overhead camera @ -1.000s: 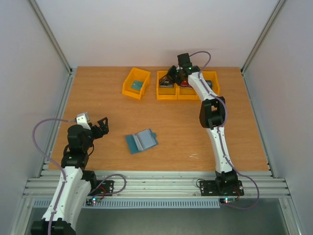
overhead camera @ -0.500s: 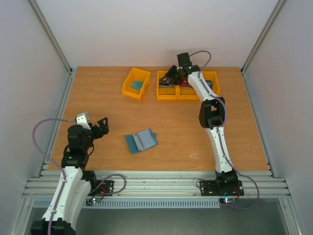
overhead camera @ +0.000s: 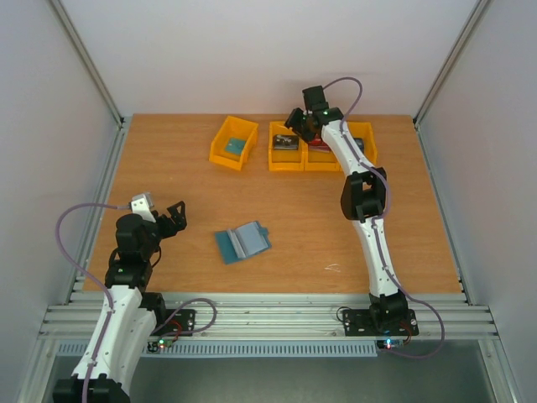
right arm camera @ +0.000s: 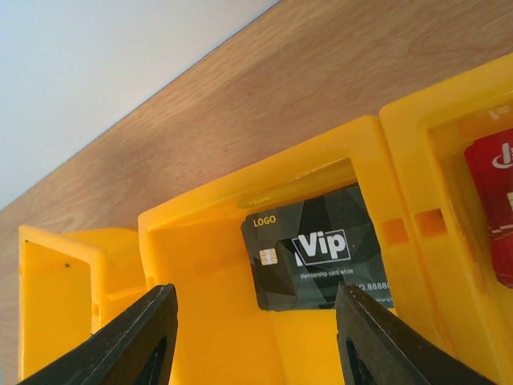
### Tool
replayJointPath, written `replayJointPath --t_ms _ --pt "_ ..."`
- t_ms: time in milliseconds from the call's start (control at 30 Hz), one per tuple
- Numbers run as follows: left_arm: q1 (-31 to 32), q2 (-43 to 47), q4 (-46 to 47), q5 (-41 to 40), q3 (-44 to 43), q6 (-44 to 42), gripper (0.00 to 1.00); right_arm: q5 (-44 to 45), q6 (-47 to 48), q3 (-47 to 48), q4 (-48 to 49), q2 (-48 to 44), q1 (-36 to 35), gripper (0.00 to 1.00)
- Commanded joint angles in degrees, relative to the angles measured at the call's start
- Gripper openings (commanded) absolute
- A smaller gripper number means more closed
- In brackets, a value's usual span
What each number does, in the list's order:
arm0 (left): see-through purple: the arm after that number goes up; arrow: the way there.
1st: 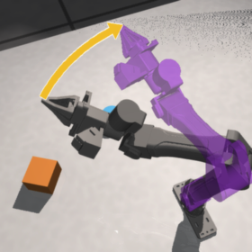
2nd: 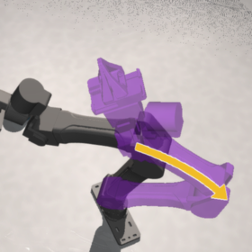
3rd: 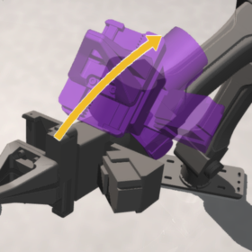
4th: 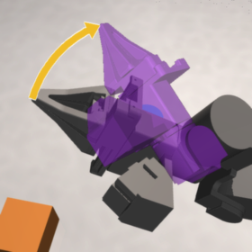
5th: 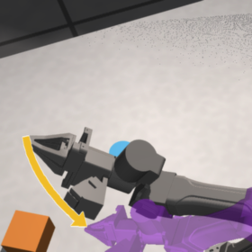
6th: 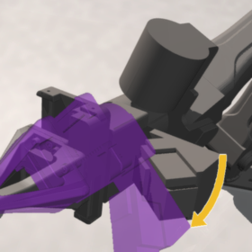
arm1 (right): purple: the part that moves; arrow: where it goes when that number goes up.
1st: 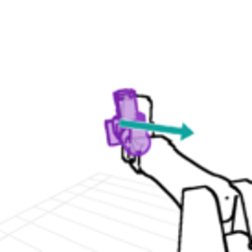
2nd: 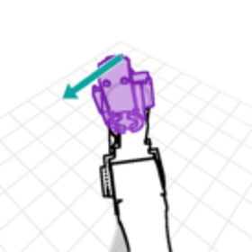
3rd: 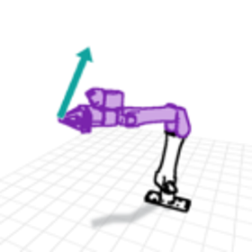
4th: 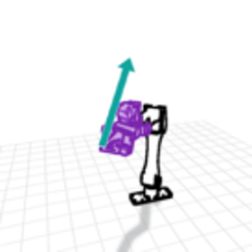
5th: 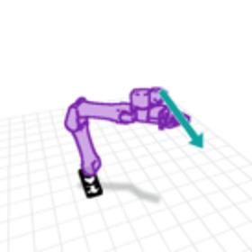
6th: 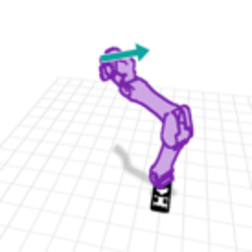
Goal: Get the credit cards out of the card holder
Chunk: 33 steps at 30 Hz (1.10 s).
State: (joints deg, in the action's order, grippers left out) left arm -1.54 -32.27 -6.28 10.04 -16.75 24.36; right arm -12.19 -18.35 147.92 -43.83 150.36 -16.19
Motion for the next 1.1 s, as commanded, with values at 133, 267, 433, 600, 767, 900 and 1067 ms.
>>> replayJointPath --t_ms 133,267,433,600,767,900,1067 --pt "-0.2 0.9 2.8 2.9 0.8 -1.8 0.99 1.2 15.5 3.3 -9.0 -9.6 -3.2 0.54" --pt "-0.2 0.6 2.5 5.3 1.1 1.8 0.99 1.4 26.6 1.7 -17.1 -15.3 -5.7 0.55" --pt "-0.3 -3.1 8.4 17.4 1.5 1.9 0.99 2.4 35.4 -11.1 -23.9 -23.9 -11.7 0.56" --pt "0.1 -9.3 11.6 23.3 0.2 3.3 0.99 -5.2 35.8 -31.0 -21.3 -31.7 -17.7 0.56" --pt "2.8 -15.7 11.4 21.7 -0.4 5.3 0.99 -11.7 30.7 -45.7 -14.4 -35.3 -22.1 0.56" --pt "6.9 -19.7 9.2 23.0 -1.2 3.2 0.99 -14.1 26.6 -53.2 -11.2 -34.8 -24.2 0.56" --pt "9.9 -25.0 7.1 24.2 -1.6 0.6 0.99 -14.7 25.1 -57.6 -11.0 -32.9 -25.6 0.55"
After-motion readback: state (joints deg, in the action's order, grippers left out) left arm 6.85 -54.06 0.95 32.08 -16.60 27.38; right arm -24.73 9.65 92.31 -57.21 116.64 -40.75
